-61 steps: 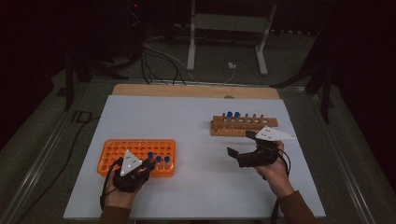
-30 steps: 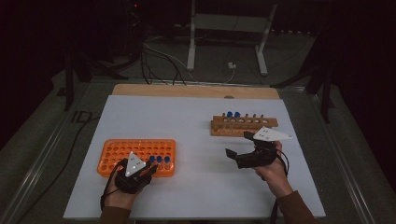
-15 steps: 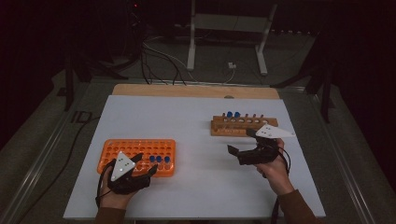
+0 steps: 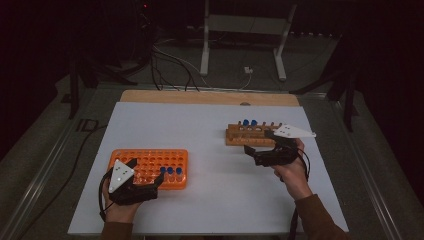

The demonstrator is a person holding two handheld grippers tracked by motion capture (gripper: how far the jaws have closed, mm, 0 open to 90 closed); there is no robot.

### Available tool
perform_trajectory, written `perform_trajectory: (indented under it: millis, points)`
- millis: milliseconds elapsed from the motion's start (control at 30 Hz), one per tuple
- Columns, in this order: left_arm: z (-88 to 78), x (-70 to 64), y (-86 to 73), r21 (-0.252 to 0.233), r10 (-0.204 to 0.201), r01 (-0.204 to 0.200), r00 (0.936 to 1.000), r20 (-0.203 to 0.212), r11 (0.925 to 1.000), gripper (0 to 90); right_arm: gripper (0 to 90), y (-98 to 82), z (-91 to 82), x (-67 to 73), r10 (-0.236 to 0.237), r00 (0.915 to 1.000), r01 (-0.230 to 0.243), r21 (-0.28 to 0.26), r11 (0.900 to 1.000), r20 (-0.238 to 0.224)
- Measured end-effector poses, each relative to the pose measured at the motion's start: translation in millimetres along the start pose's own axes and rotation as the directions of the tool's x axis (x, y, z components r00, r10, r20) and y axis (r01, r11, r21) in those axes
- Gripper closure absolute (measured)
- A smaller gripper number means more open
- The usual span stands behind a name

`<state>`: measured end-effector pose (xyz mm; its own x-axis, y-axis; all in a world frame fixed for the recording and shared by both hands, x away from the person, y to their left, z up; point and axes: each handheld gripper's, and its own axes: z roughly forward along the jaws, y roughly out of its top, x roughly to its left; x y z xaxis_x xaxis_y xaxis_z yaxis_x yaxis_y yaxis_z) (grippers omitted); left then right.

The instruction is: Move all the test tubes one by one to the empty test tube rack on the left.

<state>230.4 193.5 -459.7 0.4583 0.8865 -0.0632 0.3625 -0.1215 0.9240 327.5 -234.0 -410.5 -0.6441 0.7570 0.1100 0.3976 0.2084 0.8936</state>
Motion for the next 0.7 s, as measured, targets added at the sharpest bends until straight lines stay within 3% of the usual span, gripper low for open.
perform_trajectory:
  millis: [467, 633, 700]
  points:
    - [0.2, 0.4, -1.9, 0.000, -0.018, 0.018, 0.9998, 0.007, 0.9998, 0.9, 9.9, 16.1, 19.4, -25.5, 0.037, 0.9943, -0.037, 0.006, 0.999, 0.100]
    - [0.4, 0.6, -2.2, 0.000, -0.018, 0.018, 0.9998, 0.006, 0.9998, 0.9, 18.7, 17.1, 29.1, -36.9, 0.055, 0.9909, -0.058, 0.019, 0.998, 0.123]
    - [0.3, 0.7, -2.3, 0.000, -0.020, 0.020, 0.9998, 0.004, 0.9998, 0.9, 26.5, 15.8, 33.2, -41.2, 0.061, 0.9899, -0.065, 0.028, 0.997, 0.127]
